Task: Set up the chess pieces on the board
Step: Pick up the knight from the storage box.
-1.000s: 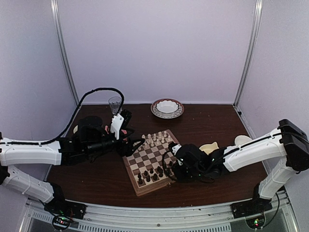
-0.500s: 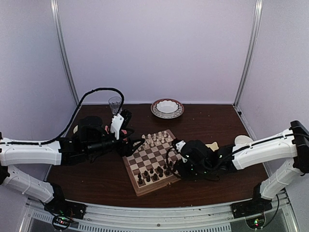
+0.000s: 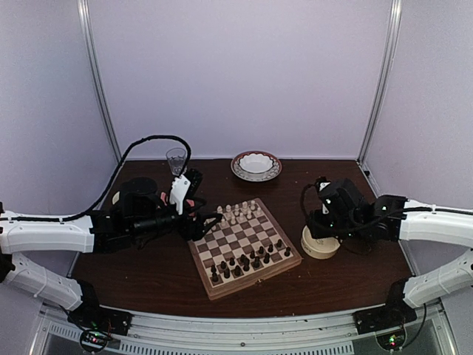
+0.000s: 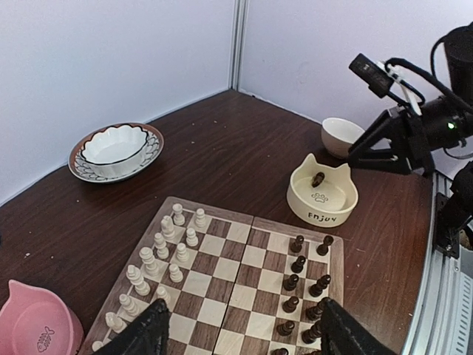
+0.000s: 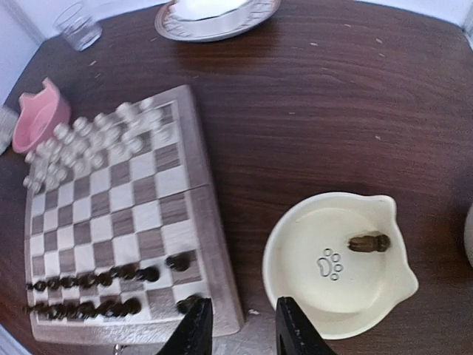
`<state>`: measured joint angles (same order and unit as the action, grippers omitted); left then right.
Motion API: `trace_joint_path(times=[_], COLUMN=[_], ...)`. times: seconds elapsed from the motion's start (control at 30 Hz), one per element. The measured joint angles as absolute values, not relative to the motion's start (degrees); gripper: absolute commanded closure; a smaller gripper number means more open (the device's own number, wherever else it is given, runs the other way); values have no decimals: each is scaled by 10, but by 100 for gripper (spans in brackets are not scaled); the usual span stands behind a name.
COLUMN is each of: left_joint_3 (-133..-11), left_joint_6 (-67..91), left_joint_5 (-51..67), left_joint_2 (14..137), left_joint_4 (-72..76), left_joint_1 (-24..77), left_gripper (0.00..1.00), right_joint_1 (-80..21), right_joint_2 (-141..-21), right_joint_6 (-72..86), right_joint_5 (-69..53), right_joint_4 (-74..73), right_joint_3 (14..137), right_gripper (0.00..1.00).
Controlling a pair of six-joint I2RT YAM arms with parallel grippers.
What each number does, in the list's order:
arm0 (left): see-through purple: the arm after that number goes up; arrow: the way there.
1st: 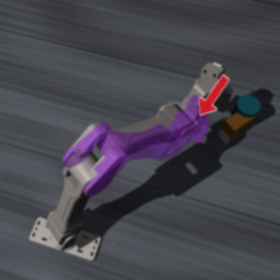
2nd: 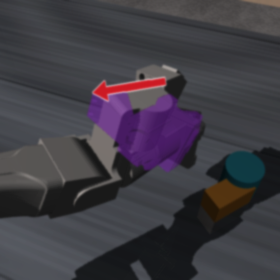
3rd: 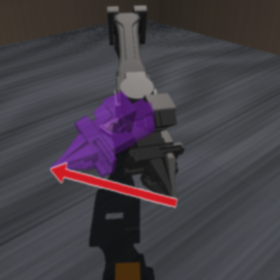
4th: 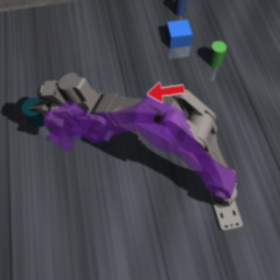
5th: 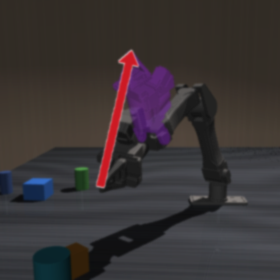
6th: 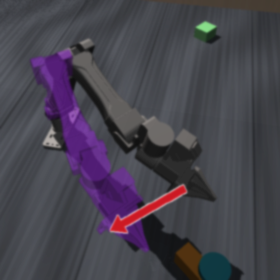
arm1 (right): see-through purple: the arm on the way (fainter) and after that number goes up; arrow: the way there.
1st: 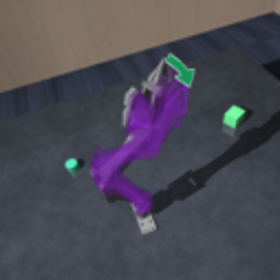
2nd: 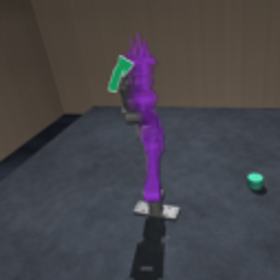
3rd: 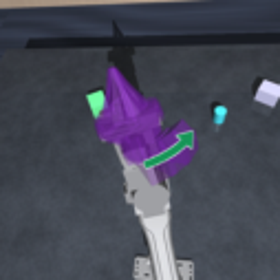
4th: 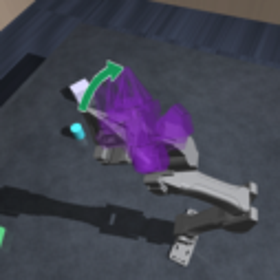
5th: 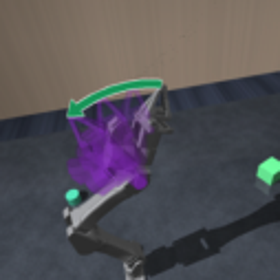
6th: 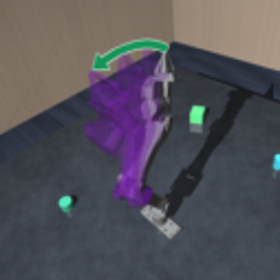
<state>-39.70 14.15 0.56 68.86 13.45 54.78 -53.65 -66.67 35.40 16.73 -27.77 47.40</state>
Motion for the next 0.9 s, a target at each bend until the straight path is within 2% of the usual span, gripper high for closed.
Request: trace_joint_path(times=[0.13, 0.23, 0.27, 0.43, 0.57, 0.9], left_joint_3=[-397, -397, -397, -397, -397, -389], left_joint_6=[142, 143, 143, 143, 143, 143], left_joint_5=[11, 13, 13, 13, 8, -25], left_joint_2=[689, 690, 691, 694, 692, 677], left_joint_4=[134, 134, 134, 128, 124, 124], left_joint_1=[548, 548, 548, 548, 548, 548], left_gripper=[30, 30, 30, 30, 31, 31], right_joint_1=[-472, -462, -460, -454, -452, -446], right_joint_2=[-658, -661, -665, -704, -731, -809], right_joint_6=[426, 487, 509, 606, 685, 784], right_joint_5=[169, 181, 190, 230, 261, 272], right_joint_4=[-287, -295, -300, -302, -304, -271], right_joint_3=[444, 426, 425, 427, 428, 438], right_gripper=[67, 36, 35, 39, 52, 52])
